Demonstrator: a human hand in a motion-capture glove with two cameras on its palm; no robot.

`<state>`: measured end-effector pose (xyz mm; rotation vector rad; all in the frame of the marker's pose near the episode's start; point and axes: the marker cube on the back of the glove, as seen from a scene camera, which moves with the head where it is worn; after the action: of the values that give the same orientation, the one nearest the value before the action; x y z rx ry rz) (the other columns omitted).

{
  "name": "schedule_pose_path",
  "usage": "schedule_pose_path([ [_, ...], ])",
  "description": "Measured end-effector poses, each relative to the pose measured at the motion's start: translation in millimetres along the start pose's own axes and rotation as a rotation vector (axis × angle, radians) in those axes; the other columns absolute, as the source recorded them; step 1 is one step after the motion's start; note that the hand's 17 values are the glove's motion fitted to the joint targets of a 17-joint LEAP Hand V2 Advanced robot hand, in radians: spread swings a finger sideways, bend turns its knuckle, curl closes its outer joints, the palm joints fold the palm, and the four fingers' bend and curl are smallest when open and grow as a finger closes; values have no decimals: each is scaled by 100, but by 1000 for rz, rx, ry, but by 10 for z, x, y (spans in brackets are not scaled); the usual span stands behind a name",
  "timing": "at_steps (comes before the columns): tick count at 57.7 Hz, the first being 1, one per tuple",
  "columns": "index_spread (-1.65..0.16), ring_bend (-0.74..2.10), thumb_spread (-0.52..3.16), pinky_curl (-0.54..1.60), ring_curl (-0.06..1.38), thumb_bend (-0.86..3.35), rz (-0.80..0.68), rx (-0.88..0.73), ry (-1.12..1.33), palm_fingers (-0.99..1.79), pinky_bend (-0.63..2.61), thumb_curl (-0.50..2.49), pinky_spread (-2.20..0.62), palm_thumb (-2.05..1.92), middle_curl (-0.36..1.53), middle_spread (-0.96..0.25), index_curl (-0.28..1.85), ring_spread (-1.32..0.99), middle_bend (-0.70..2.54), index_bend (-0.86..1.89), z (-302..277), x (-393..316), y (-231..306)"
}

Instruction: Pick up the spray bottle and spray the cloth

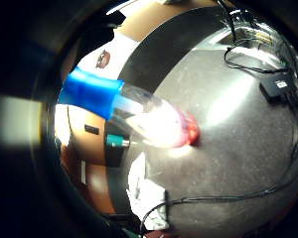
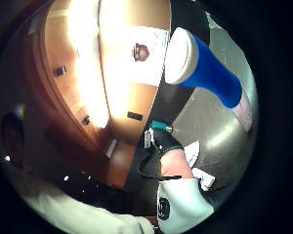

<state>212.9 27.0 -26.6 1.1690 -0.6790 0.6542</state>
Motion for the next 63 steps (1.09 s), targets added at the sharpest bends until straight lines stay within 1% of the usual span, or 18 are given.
schedule_pose_path([
  [13,-28,39,88,35,32,-3,94,17,-50,33,33,44,13,65,38,-3,22,-1,26,13,314,35,-309],
  [16,-28,40,88,34,32,-3,90,18,-50,39,32,44,13,66,38,-3,22,-1,28,13,361,26,-388],
  [24,-25,44,85,31,32,-1,108,12,-46,73,22,45,9,73,39,-6,27,-3,31,21,490,2,-582],
  [26,-25,45,84,31,32,-1,119,1,-42,85,18,45,7,76,38,-7,29,-5,29,26,529,2,-630],
  [28,-24,47,84,28,33,0,126,-15,-34,103,13,46,5,80,40,-10,31,-9,35,28,571,0,-685],
  [29,-24,46,83,27,32,0,128,-23,-29,106,13,47,5,82,40,-10,31,-9,35,27,593,-3,-714],
  [30,-23,48,81,27,34,1,129,-31,-22,114,12,48,3,85,41,-11,32,-11,37,28,614,-8,-742],
  [34,-22,52,71,30,37,1,128,-76,8,123,18,51,-2,93,43,-13,36,-15,41,26,693,-32,-845],
  [39,-22,53,50,32,40,0,103,-191,69,136,21,57,-9,101,47,-15,40,-18,49,28,778,-108,-963],
  [41,-21,54,44,33,41,-1,75,-250,104,136,22,59,-11,102,48,-15,42,-18,51,29,830,-162,-977],
  [46,-21,56,30,34,42,-2,-22,-413,212,139,24,62,-16,104,50,-15,45,-18,55,33,1000,-325,-893],
  [51,-20,57,20,35,44,-3,-134,-640,329,140,26,65,-19,104,51,-15,48,-18,57,37,1172,-575,-700],
  [56,-20,59,13,37,45,-3,-230,-811,402,140,29,67,-20,104,51,-15,49,-18,59,39,1095,-948,-796],
  [59,-19,61,10,37,46,-3,-312,-909,495,140,29,67,-21,104,51,-15,50,-18,59,40,1267,-1123,-567],
  [63,-19,64,7,37,46,-3,-396,-987,601,140,30,68,-21,104,52,-16,51,-18,59,40,1494,-1279,-269],
])
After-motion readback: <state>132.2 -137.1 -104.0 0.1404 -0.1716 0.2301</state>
